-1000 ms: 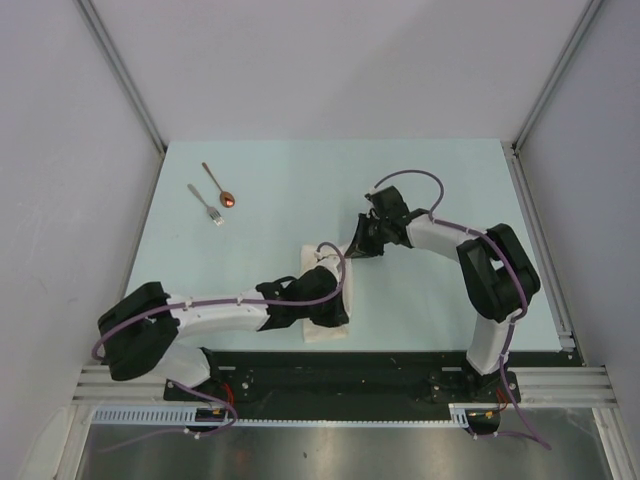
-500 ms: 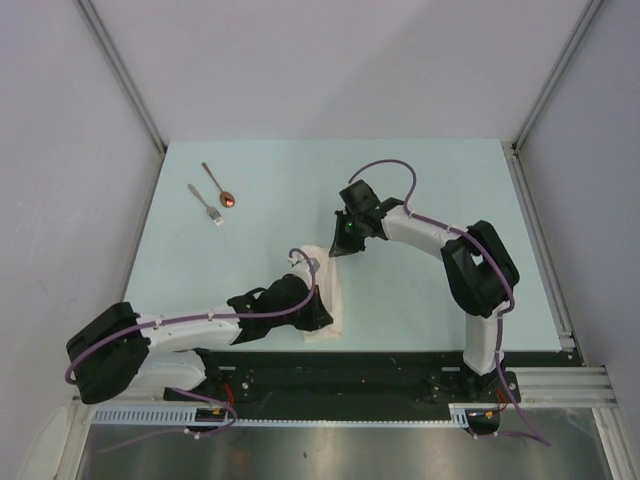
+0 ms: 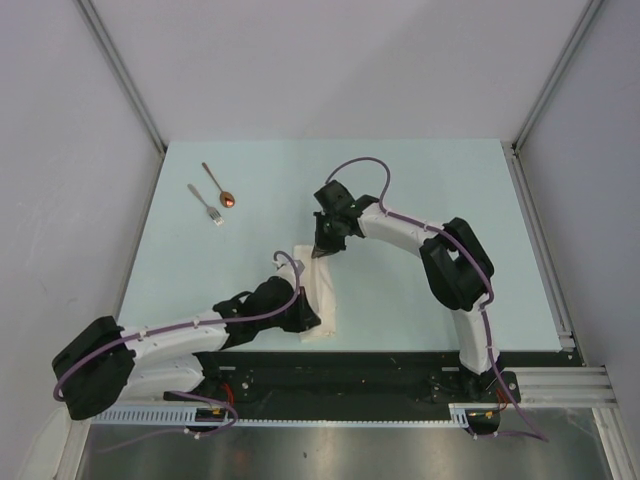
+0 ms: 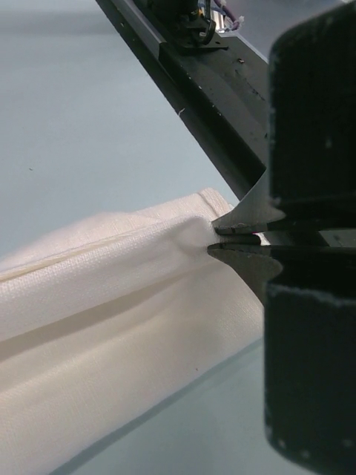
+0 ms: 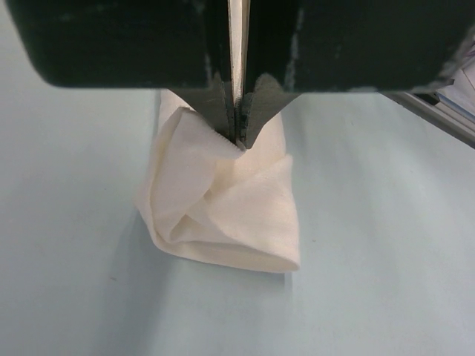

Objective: Fold the napkin into a case and place the utensils inside
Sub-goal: Fold the 2/3-rectangle-folded napkin at the center of the board.

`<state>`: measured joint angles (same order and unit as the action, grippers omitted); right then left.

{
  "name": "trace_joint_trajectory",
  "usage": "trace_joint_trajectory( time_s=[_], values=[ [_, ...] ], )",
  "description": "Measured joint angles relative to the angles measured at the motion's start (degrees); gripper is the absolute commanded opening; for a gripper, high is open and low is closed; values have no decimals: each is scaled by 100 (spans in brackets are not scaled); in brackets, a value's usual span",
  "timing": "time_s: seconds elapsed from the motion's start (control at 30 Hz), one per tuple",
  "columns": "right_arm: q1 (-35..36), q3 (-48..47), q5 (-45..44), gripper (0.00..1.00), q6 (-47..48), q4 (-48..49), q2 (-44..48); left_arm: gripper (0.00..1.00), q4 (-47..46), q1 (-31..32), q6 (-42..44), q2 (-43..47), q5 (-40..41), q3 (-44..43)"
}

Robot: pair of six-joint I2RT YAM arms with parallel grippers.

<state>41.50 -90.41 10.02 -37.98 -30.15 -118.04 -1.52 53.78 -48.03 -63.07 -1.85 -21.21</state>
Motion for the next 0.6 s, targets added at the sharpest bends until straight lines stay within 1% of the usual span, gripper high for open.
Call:
trace_joint_trajectory(
  time_s=[0.2, 0.27, 0.33, 0.47, 0.5, 0.6],
  values=[
    [142, -299, -22, 0, 0, -136, -284, 0, 155, -81, 13, 26, -33, 85],
    [146, -299, -31, 4, 2, -151, -293, 0, 162, -92, 55, 52, -87, 85],
    [142, -299, -28, 4, 9, -155, -293, 0, 168, -98, 74, 175, -125, 90],
    [136, -304, 2, 3, 48, -149, -293, 12, 243, -103, 101, 654, -138, 129],
    [136, -308, 31, 3, 50, -140, -293, 14, 310, -105, 98, 754, -125, 129],
    [138, -337, 96, 2, 31, -127, -328, 23, 494, -151, 94, 804, -101, 129]
  ],
)
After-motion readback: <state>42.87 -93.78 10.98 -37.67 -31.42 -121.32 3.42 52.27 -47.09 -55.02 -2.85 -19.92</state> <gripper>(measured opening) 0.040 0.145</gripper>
